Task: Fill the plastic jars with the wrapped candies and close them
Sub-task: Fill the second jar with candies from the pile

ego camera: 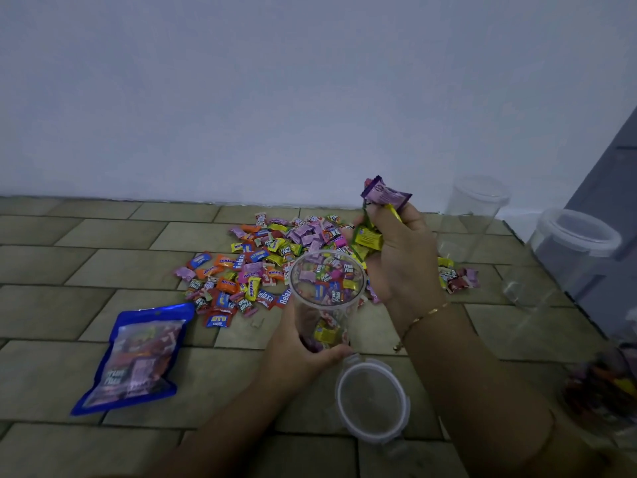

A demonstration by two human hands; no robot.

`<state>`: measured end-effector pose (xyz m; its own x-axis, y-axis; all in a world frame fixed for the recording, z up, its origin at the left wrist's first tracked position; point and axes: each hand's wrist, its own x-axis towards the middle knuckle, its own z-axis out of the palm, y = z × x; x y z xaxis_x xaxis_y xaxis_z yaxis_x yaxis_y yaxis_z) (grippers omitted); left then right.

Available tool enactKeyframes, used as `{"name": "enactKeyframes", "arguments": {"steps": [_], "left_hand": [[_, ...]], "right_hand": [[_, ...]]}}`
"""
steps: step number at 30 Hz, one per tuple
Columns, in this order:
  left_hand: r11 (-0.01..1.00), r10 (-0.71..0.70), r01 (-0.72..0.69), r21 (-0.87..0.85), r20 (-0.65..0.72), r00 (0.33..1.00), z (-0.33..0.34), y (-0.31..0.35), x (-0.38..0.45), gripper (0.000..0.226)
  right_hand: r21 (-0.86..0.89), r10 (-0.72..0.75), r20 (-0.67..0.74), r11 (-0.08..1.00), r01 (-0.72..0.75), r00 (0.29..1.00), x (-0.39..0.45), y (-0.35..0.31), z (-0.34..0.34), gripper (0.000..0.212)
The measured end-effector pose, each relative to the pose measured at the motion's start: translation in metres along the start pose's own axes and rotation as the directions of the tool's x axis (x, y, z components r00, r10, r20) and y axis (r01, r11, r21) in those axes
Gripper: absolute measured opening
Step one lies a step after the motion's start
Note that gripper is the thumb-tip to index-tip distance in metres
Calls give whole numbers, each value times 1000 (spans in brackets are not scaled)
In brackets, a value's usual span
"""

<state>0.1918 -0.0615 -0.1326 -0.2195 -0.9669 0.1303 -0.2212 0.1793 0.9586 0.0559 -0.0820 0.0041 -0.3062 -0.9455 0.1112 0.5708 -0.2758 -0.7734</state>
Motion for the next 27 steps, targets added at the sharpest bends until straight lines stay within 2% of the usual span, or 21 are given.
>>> {"name": "enactKeyframes", "arguments": {"steps": [6,11,14,17,24,27], "left_hand": [[1000,-9,9,14,15,1000,-1,3,-1,81],[1000,-19,19,9,3,1000,-1,-1,-1,91],[1000,-31,31,4,1,1000,-2,-1,-1,86],[999,-46,46,21,3,999,-2,-2,0,92],[999,-36,36,28,-5,999,-2,-2,0,94],[999,-18,18,29,-14,1000,-2,0,0,83]], "right_hand": [[3,-22,-12,1000,22,1000,-3,11,-1,15],[-73,-29,-38,997,26,999,-5,15,-6,16],[-133,-20,-38,991,15,999,-11,20,-6,15],[-218,-63,-42,974,53,997,-14,24,-7,18],[-273,-118,-36,956,103,992,-17,30,-8,23],[-300,-143,-9,944,134,990,-20,33,-9,18]]}}
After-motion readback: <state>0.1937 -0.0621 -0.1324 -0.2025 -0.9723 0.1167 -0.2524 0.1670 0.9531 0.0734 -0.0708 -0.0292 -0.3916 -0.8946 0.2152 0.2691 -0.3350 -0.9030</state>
